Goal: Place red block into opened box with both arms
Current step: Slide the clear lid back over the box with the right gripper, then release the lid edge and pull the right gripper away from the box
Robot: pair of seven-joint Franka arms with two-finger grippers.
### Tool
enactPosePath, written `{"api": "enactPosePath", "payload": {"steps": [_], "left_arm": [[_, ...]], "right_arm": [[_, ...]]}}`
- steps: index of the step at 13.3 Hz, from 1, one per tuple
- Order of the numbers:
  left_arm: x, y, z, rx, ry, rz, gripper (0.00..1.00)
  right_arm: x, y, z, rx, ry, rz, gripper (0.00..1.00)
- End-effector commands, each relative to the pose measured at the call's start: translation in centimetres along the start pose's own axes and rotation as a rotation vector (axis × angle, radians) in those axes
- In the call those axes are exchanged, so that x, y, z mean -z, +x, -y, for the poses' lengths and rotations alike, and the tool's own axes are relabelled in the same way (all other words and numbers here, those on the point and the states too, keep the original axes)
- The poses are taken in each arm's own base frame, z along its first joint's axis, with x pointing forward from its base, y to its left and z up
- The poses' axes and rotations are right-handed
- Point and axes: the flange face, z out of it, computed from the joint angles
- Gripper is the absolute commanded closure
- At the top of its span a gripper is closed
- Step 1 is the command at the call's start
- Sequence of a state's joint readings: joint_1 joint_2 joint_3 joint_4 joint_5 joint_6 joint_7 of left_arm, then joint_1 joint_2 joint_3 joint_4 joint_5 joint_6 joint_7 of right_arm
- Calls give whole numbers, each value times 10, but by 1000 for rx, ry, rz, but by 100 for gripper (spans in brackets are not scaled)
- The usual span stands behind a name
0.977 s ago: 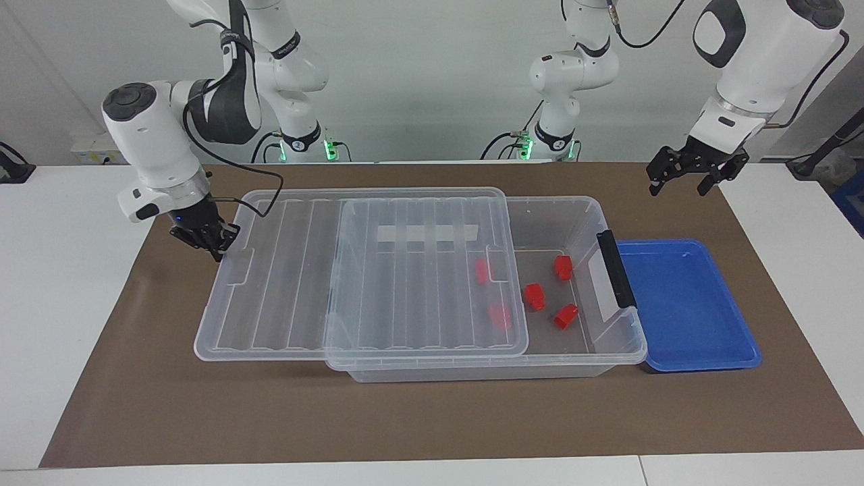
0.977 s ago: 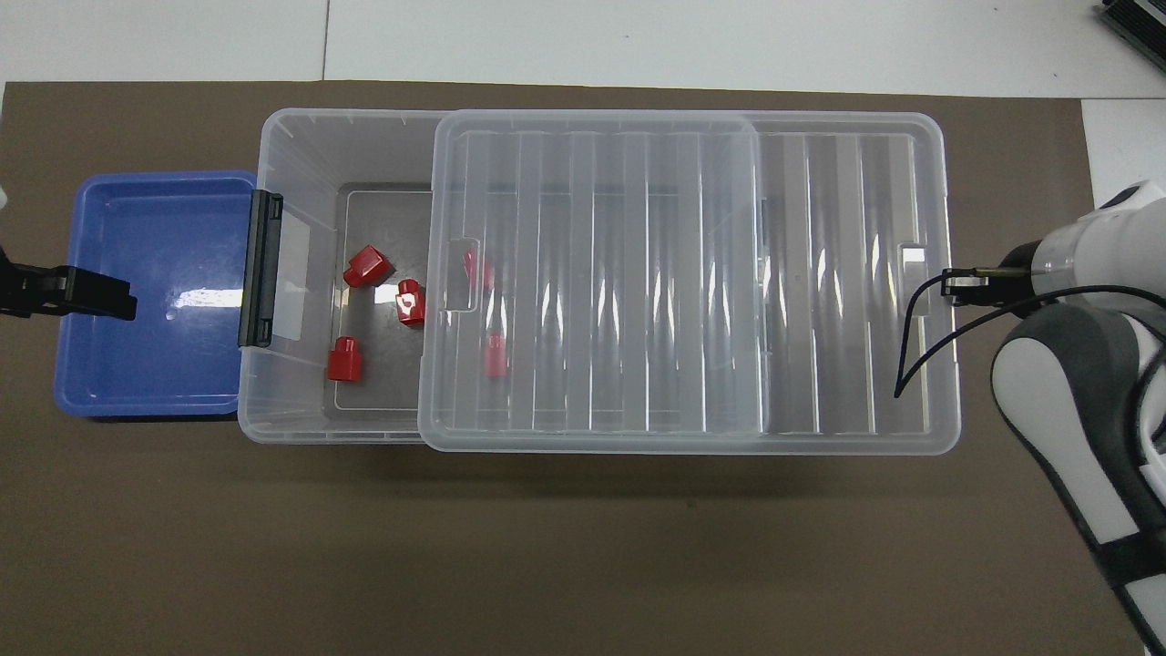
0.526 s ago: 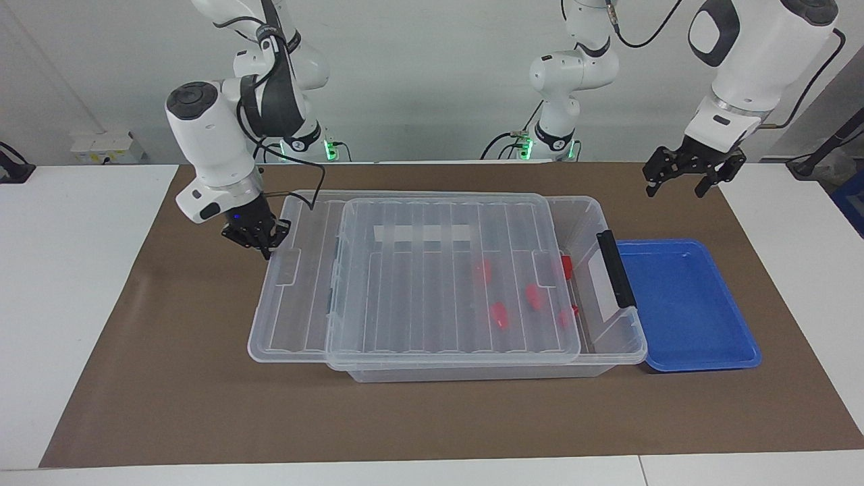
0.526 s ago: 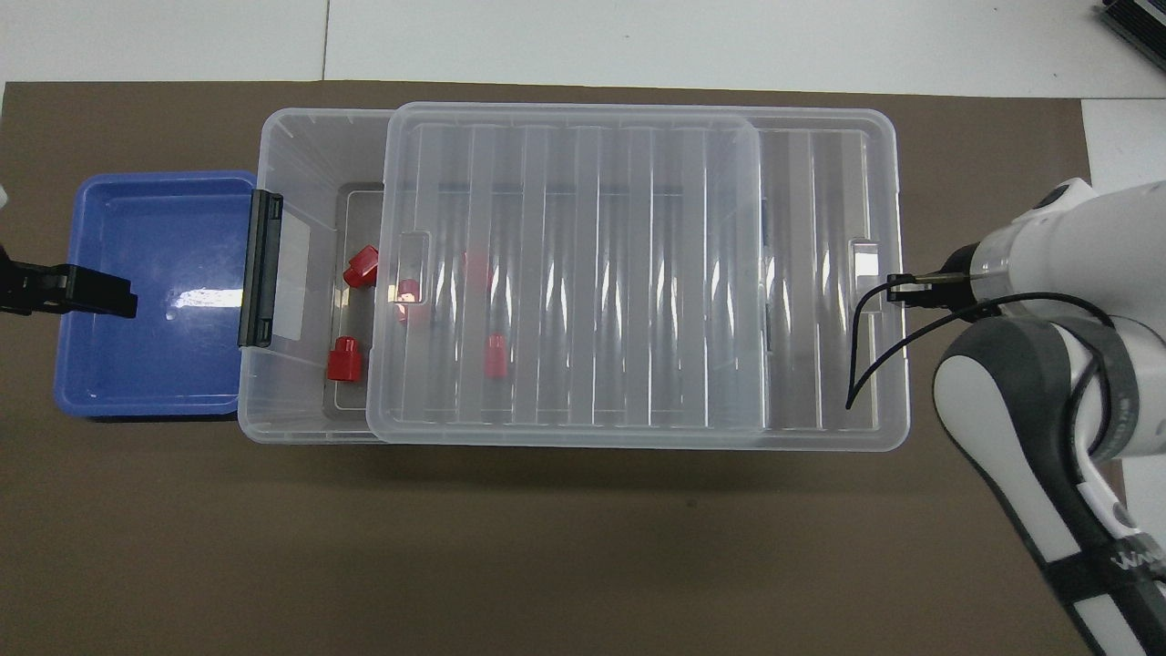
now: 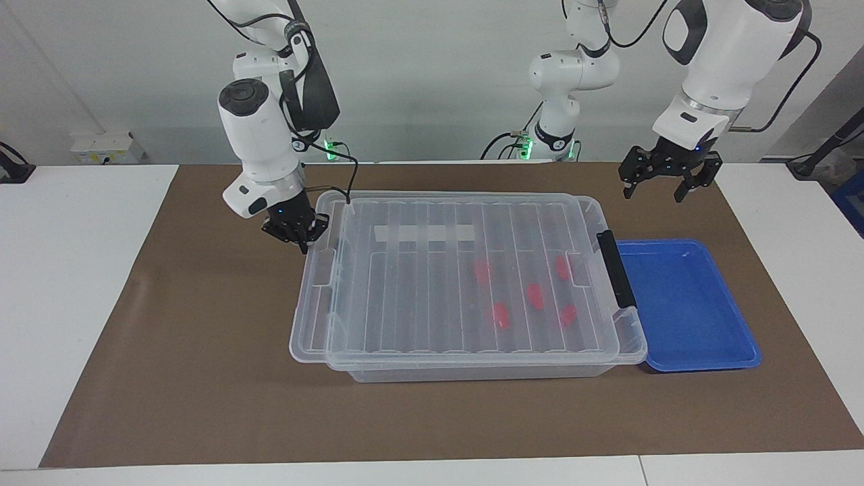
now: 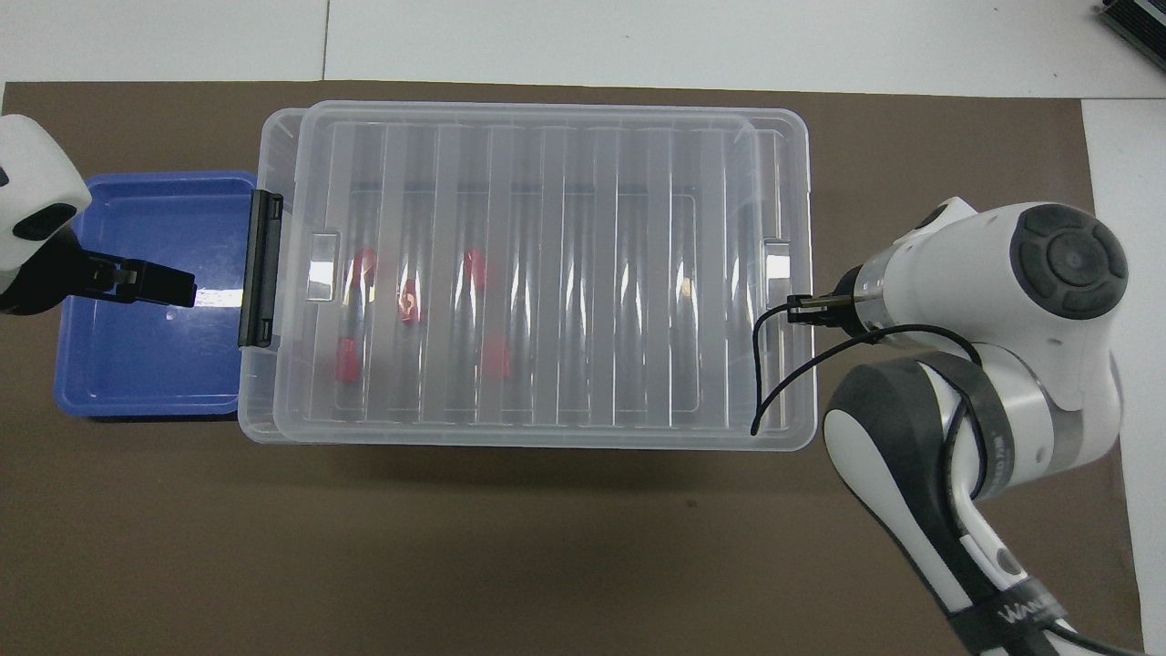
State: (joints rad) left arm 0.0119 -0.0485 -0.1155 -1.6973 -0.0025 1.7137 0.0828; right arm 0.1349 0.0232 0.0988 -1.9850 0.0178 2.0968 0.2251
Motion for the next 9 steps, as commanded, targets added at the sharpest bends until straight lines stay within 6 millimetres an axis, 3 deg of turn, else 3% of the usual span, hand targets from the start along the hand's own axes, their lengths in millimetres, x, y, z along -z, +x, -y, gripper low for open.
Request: {"api": "enactPosePath", "payload": {"steps": [1, 9], "left_arm": [[1, -8, 4, 8, -9, -20, 0], [0, -10, 6, 7, -8, -6, 0]], "right_arm": [[-4, -6, 16, -25, 56, 6, 100], [-2, -4, 17, -24, 61, 7, 100]]}}
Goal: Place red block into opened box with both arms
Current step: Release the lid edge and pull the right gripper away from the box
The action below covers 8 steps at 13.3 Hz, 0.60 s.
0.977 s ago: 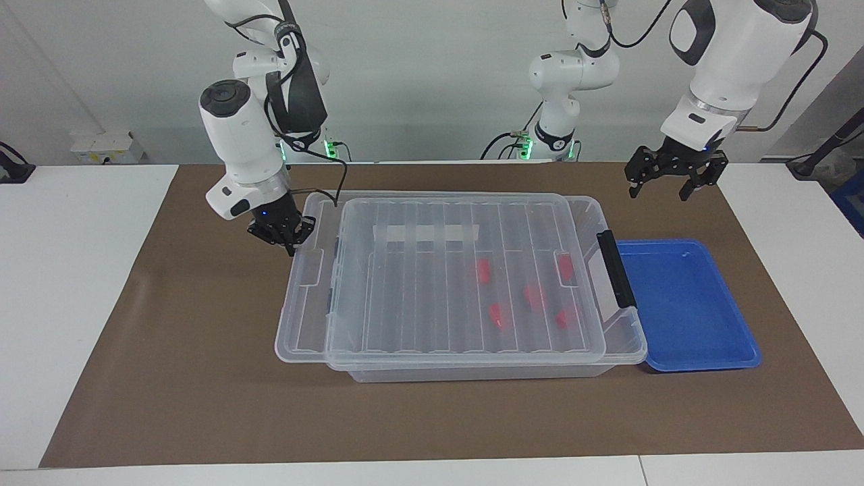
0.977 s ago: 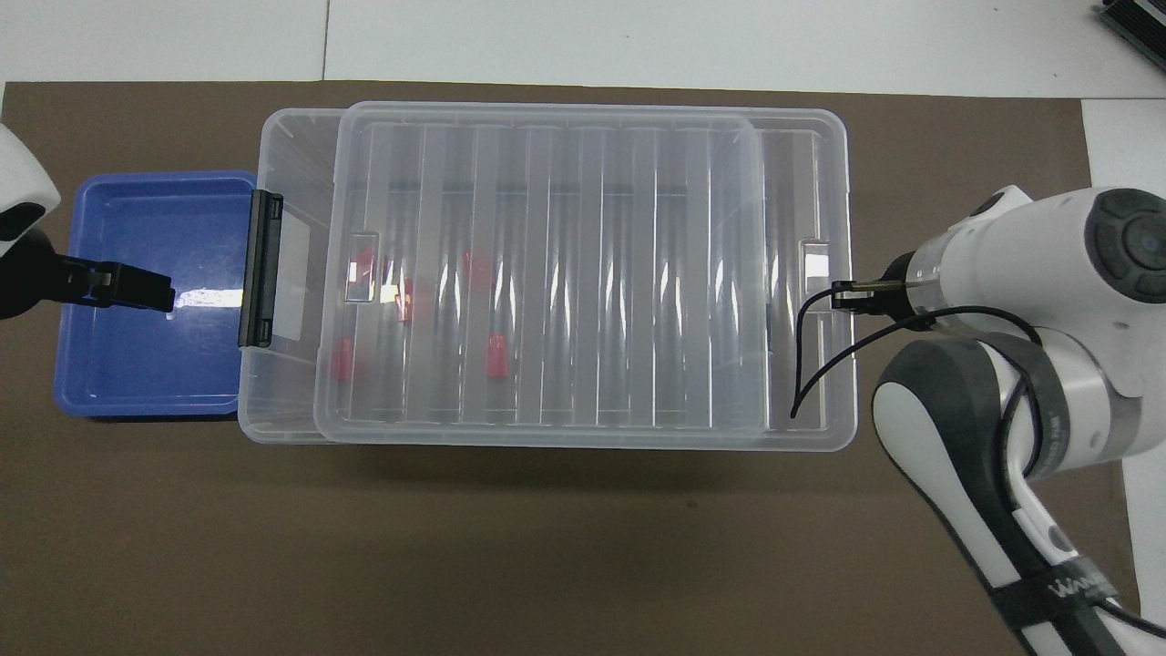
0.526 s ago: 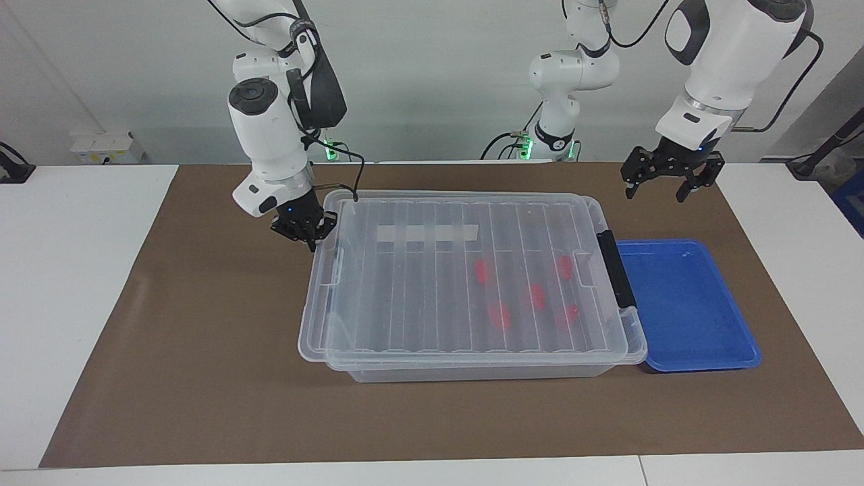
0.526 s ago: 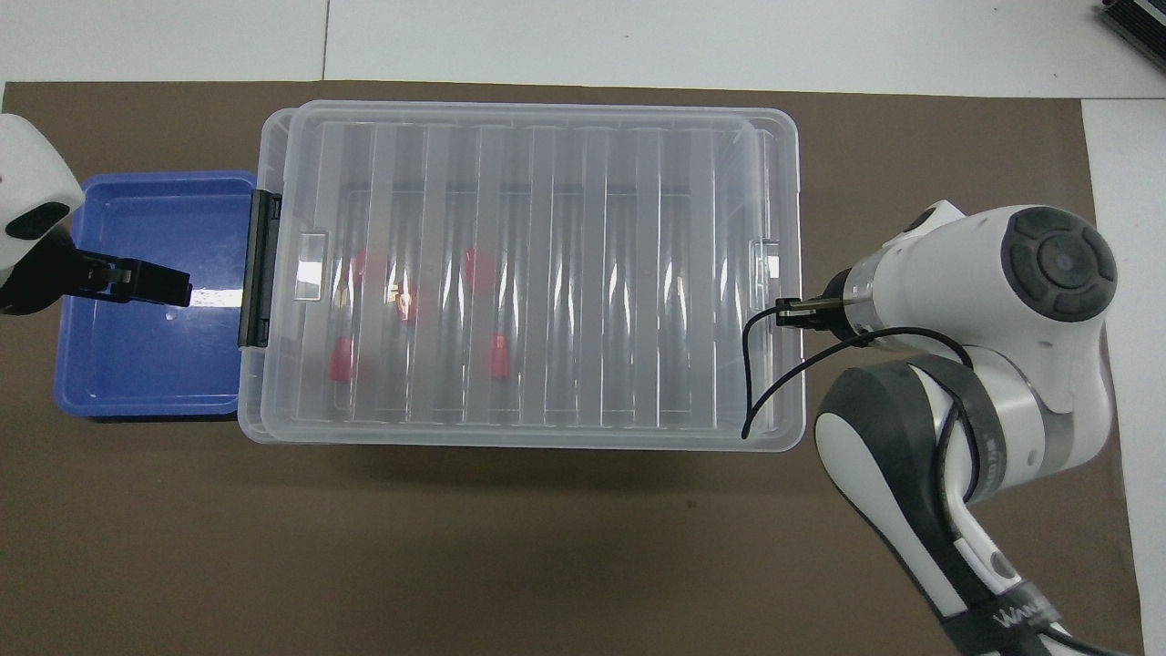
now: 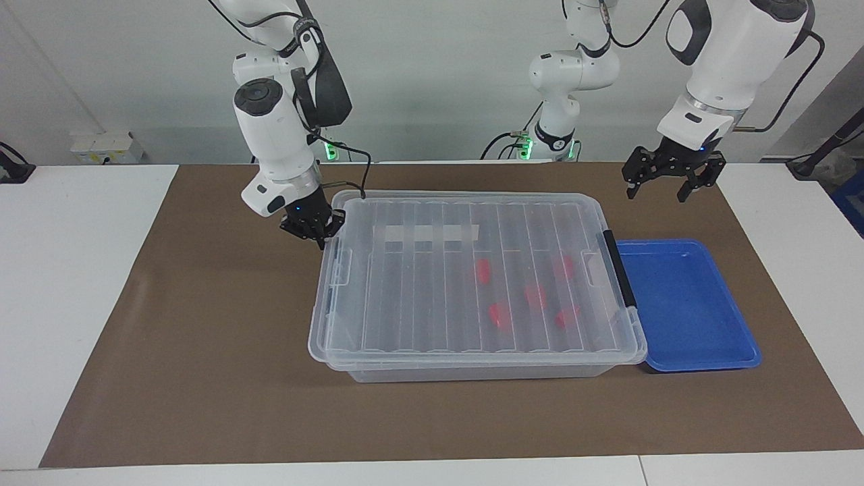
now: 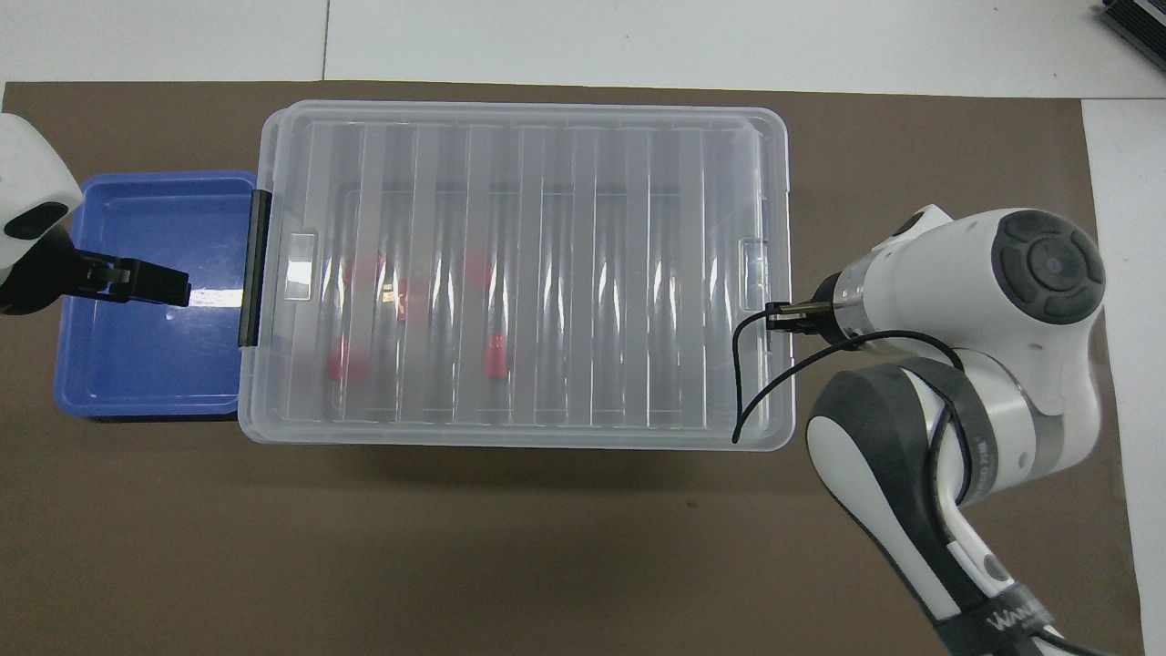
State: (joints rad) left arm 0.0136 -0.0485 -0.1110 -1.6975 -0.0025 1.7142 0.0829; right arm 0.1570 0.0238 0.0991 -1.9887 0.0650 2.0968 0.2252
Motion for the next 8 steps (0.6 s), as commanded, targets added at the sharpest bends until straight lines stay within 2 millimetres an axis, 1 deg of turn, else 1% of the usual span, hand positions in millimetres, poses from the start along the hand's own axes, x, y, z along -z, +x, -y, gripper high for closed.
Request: {"api": "enactPosePath", "payload": {"steps": [1, 3, 4, 6, 8], "left_arm": [[0, -9, 3, 3, -9, -5, 0], [0, -10, 7, 10, -9, -5, 0], [0, -10, 9, 13, -9, -5, 0], [0, -10, 8, 12, -9, -5, 0], [0, -10, 7, 10, -9, -5, 0]], "right_arm": [[3, 1, -3, -32, 20, -12, 100], [7, 1, -11, -46, 18, -10, 100], [8, 2, -11, -48, 20, -19, 100], [3, 0, -3, -28, 21, -16, 100], [0, 0, 1, -24, 22, -18, 100]]}}
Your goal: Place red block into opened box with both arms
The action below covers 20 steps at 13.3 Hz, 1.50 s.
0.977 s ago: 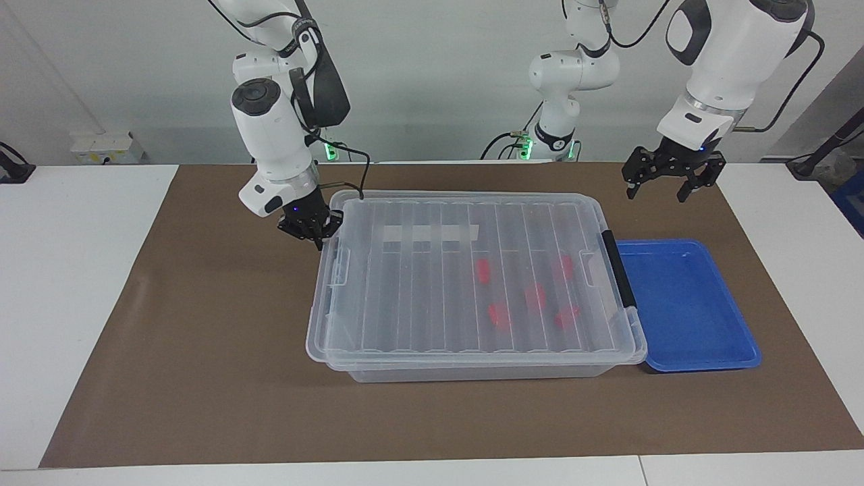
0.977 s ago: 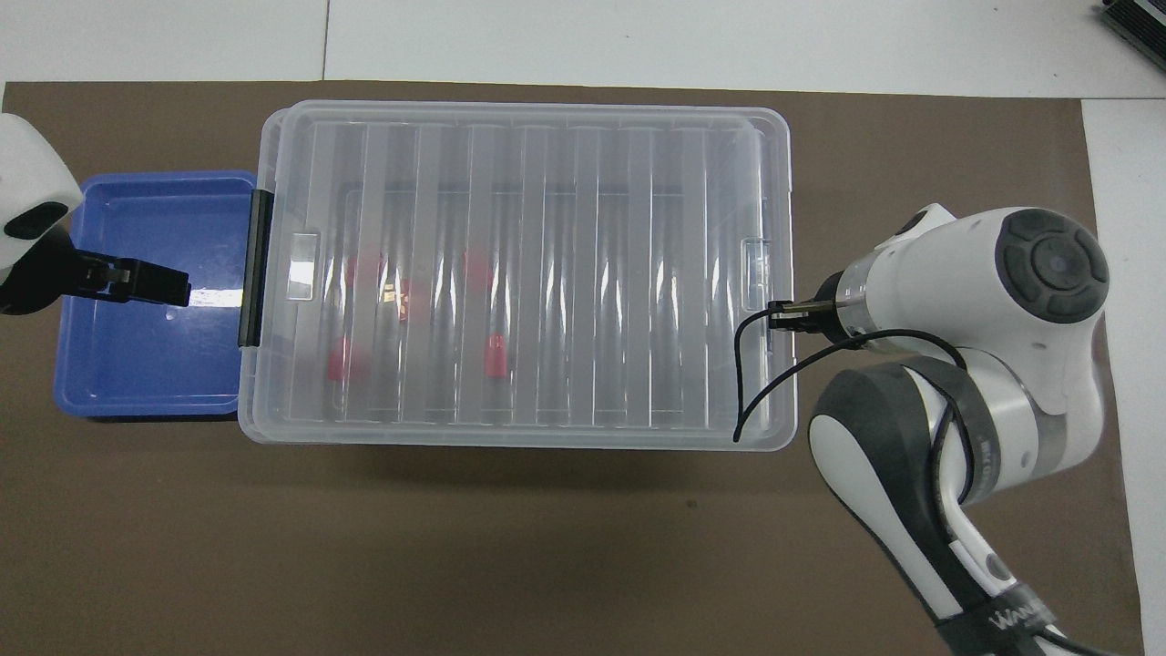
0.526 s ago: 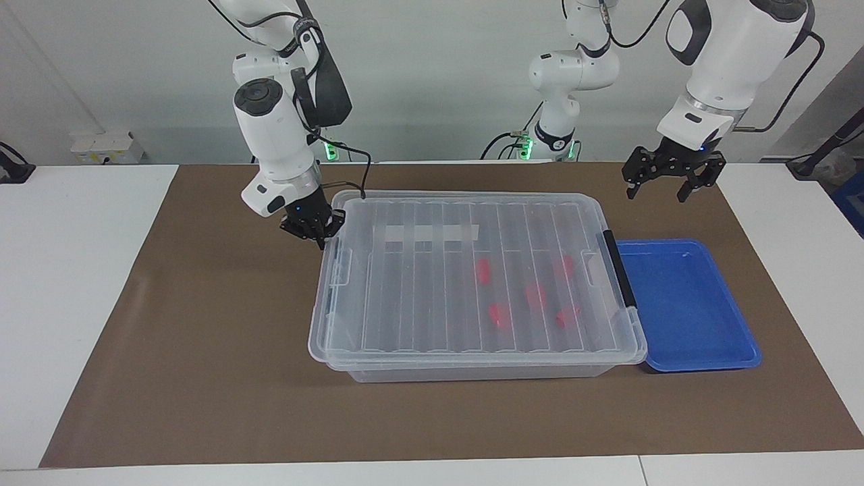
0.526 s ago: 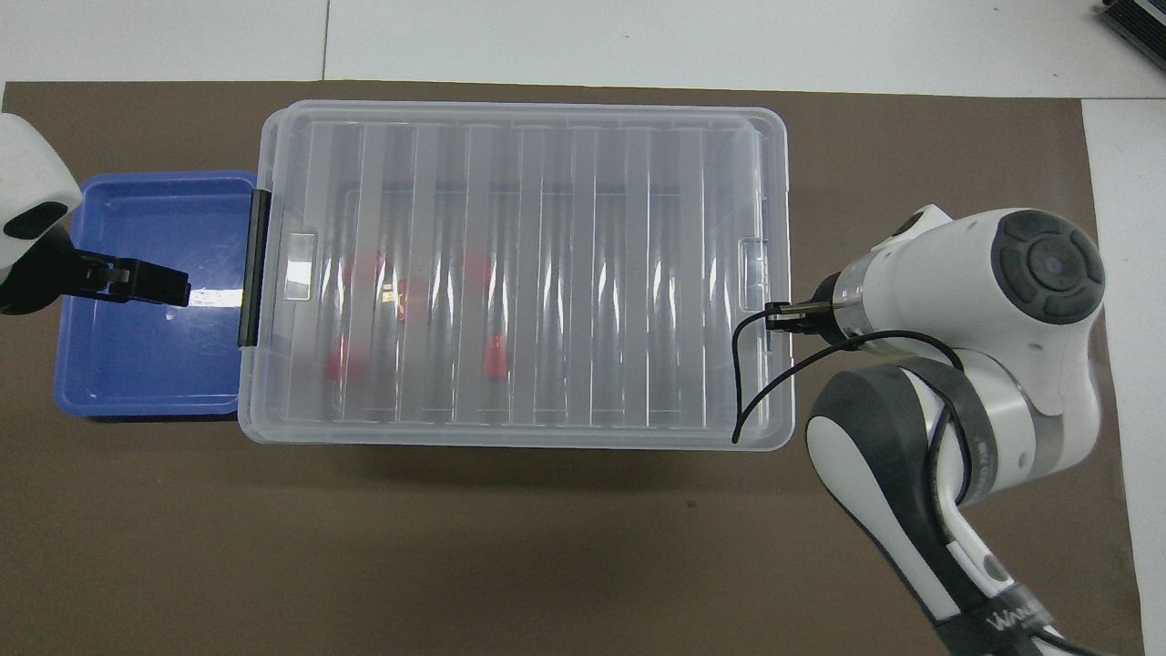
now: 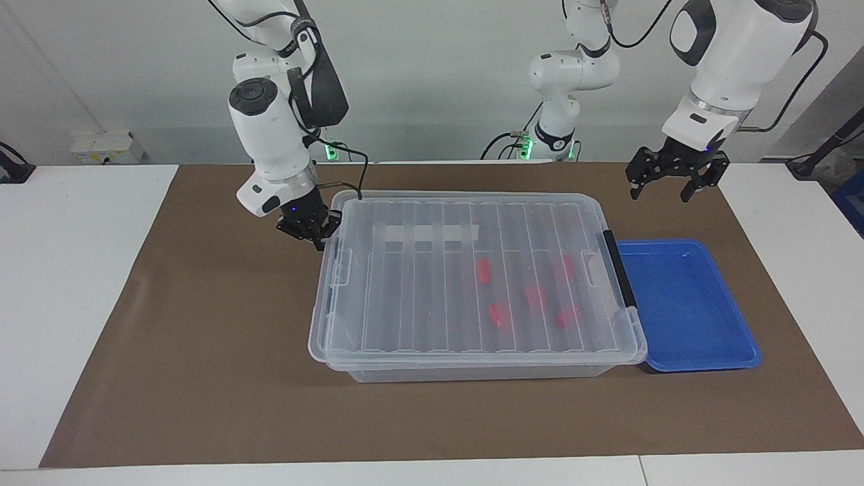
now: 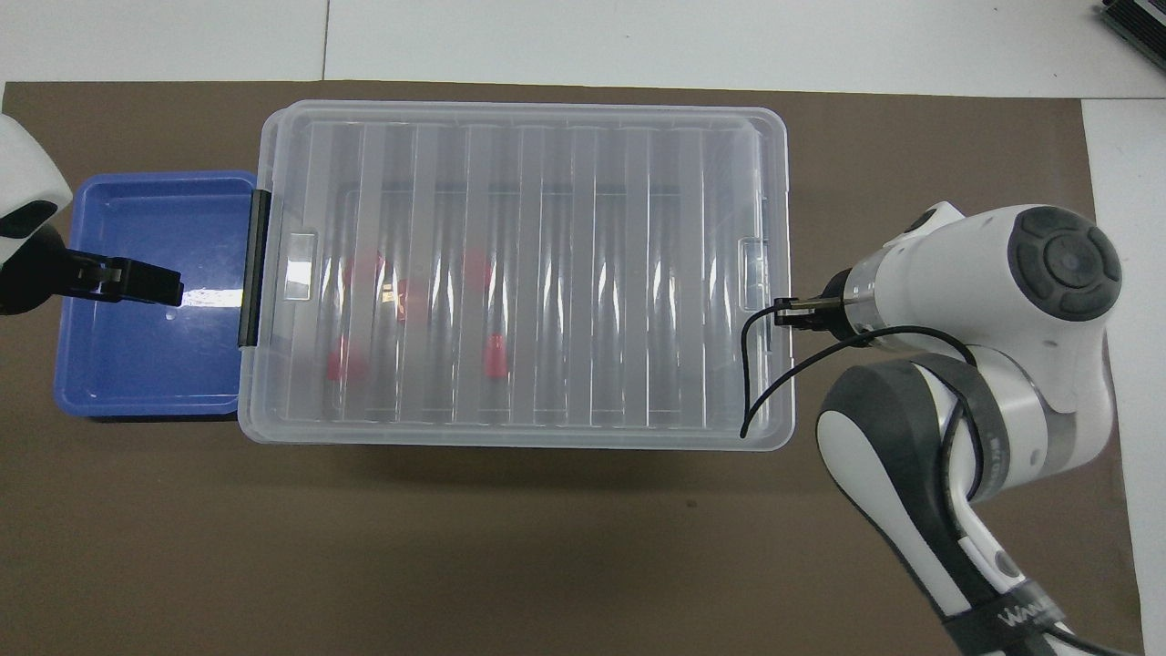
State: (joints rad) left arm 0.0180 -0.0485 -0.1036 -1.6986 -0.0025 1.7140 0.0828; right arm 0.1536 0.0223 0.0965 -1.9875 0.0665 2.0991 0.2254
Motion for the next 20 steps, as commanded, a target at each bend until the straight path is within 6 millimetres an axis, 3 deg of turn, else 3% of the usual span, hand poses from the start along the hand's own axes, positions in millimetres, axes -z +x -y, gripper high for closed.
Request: {"api": "enactPosePath", "payload": {"steps": [1, 7, 12, 13, 14, 15, 17, 20], "left_arm": [[0, -9, 1, -1, -9, -6, 0], [0, -9, 1, 0, -9, -6, 0], [0, -9, 1, 0, -9, -6, 0], [0, -9, 1, -1, -9, -6, 0], [0, -9, 1, 0, -9, -6, 0], [0, -9, 1, -1, -9, -6, 0], [0, -9, 1, 0, -9, -6, 0], [0, -9, 1, 0, -9, -6, 0]], "right_arm": [[0, 0, 9, -8, 26, -33, 100], [4, -2, 14, 8, 27, -34, 100], [33, -3, -28, -66, 11, -26, 100], [39, -4, -41, -79, 0, -26, 91], [47, -5, -52, -93, -9, -31, 32], [54, -5, -63, -114, -12, -39, 0], [76, -2, -79, -132, -33, -26, 0], [118, 10, -81, -119, -109, -28, 0]]}}
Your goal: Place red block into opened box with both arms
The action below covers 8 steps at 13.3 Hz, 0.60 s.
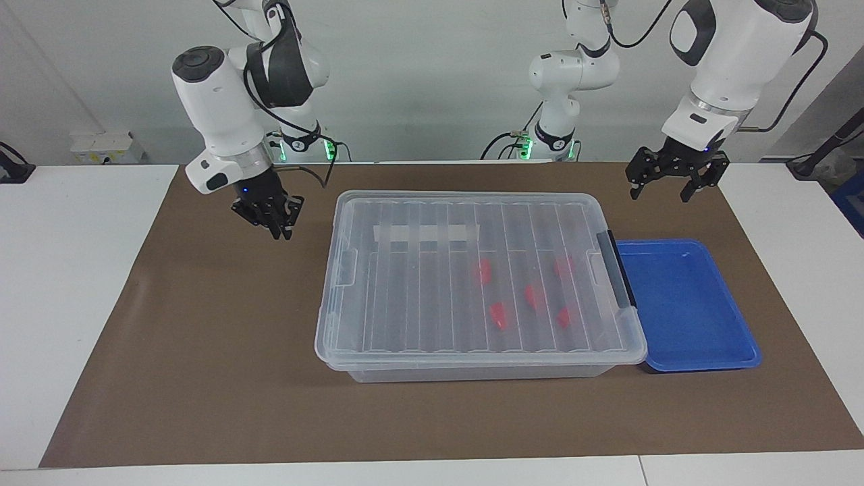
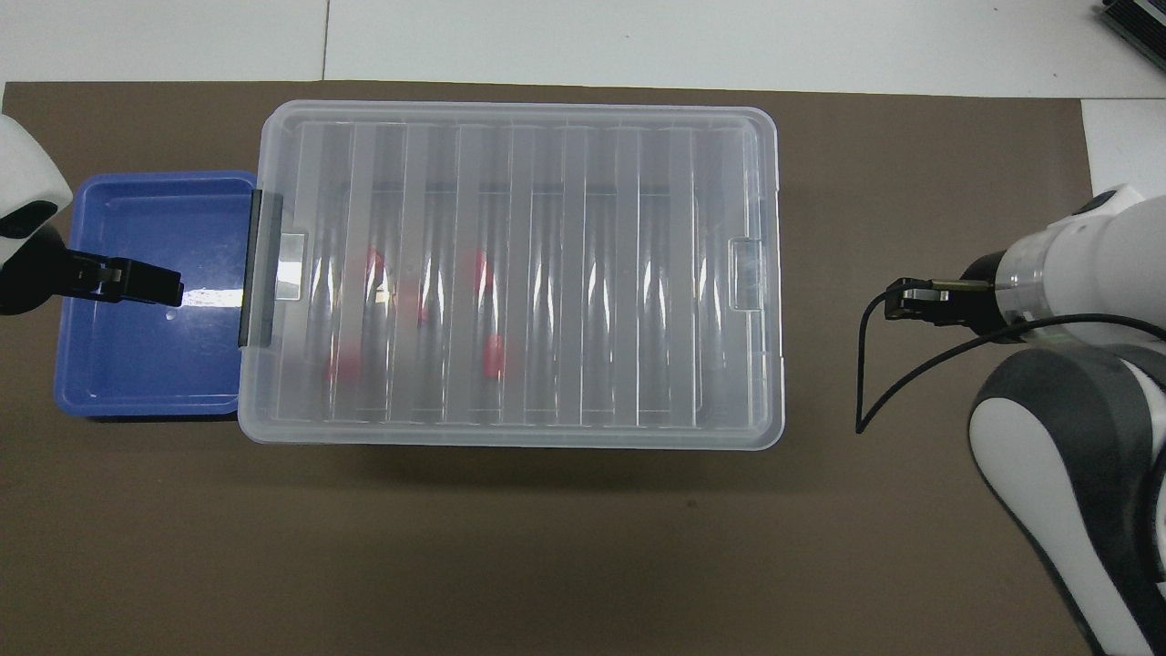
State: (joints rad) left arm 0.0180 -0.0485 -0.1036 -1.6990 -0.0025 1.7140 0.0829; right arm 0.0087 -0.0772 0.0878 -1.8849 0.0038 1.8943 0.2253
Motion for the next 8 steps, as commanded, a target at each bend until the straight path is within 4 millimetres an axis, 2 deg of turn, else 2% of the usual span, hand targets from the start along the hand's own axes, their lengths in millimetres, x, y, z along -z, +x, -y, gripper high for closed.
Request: {"api": "enactPosePath", "payload": {"steps": [1, 2, 5, 8], "left_arm": [[1, -9, 1, 0, -9, -6, 0], [1, -9, 1, 0, -9, -6, 0], [1, -9, 1, 0, -9, -6, 0], [1, -9, 1, -1, -9, -6, 0]], "right_arm": [[42, 10, 5, 13, -41, -26, 0], [60, 13, 2, 8, -48, -16, 0], [88, 21, -3, 4, -56, 35, 0], [82, 14, 3, 40, -57, 83, 0]]}}
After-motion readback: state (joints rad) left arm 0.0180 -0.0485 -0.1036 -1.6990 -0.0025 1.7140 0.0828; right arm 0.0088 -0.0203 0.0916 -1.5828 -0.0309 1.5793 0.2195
